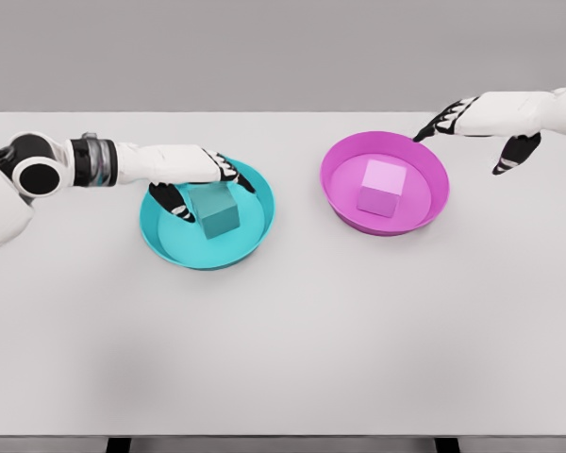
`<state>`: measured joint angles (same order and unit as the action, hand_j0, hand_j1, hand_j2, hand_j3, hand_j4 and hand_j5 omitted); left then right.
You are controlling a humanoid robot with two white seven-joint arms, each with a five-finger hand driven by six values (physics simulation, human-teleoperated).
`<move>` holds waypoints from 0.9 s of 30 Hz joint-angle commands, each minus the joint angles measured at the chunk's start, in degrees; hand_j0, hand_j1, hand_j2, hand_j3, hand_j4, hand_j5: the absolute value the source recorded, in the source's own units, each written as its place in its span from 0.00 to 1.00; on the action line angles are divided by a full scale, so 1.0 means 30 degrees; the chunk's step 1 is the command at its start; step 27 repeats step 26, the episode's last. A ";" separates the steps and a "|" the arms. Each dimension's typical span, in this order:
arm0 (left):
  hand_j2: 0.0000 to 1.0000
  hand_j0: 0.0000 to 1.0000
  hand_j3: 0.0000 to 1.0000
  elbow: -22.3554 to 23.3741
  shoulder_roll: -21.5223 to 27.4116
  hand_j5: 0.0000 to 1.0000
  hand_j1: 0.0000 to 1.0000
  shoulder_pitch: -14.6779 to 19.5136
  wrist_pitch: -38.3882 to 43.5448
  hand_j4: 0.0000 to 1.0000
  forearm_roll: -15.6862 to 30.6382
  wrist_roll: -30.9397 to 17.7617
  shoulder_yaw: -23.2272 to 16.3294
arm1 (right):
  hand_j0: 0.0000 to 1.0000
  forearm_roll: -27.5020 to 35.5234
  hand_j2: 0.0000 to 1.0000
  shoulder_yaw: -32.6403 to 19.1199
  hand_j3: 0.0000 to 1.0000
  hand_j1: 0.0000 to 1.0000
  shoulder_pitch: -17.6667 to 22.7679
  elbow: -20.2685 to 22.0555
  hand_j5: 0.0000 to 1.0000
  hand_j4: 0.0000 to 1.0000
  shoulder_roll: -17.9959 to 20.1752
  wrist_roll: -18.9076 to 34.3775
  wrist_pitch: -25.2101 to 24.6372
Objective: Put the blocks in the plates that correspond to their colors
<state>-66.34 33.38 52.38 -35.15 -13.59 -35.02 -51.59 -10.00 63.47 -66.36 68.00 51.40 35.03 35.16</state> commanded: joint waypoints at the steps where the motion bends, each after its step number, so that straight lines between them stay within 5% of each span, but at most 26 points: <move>1: 0.97 0.97 0.97 -0.0559 0.0008 0.97 0.97 0.0001 0.0050 0.97 0.0166 0.0008 0.0408 | 1.00 0.0345 1.00 -0.0180 1.00 1.00 0.0000 -0.0253 1.00 1.00 0.0737 -0.0009 -0.0055; 3: 1.00 1.00 1.00 -0.2405 0.0446 1.00 1.00 -0.0263 0.0050 1.00 0.0254 0.0008 0.2400 | 1.00 0.0287 1.00 -0.0151 1.00 1.00 0.0029 -0.0224 1.00 1.00 0.0885 -0.0009 -0.0055; 10: 1.00 1.00 1.00 -0.4074 0.3404 1.00 1.00 -0.0495 0.0050 1.00 0.0809 0.0008 0.4039 | 1.00 0.0286 1.00 -0.0122 1.00 1.00 0.0205 -0.0224 1.00 1.00 0.0739 -0.0009 -0.0055; 15: 1.00 1.00 1.00 -0.5864 0.5749 1.00 1.00 -0.4831 0.0050 1.00 0.5261 0.0008 0.8142 | 1.00 0.0110 1.00 -0.0092 1.00 1.00 0.0381 -0.0282 1.00 1.00 0.0124 -0.0009 -0.0055; 18: 1.00 1.00 1.00 -0.5893 0.7418 1.00 1.00 -0.5916 0.0050 1.00 0.7929 0.0008 0.8495 | 1.00 0.0140 1.00 -0.0122 1.00 1.00 0.0293 -0.0312 1.00 1.00 -0.0433 -0.0009 -0.0055; 21: 1.00 1.00 1.00 -0.5776 0.7947 1.00 1.00 -0.7411 0.0050 1.00 0.8018 0.0008 0.8495 | 1.00 0.0169 1.00 -0.0151 1.00 1.00 0.0381 -0.0896 1.00 1.00 -0.0404 -0.0009 -0.0055; 27: 1.00 1.00 1.00 -0.5629 0.7976 1.00 1.00 -0.8056 0.0050 1.00 0.7959 0.0008 0.8437 | 1.00 0.0169 1.00 -0.0210 1.00 1.00 0.0733 -0.2303 1.00 1.00 -0.0375 -0.0009 -0.0055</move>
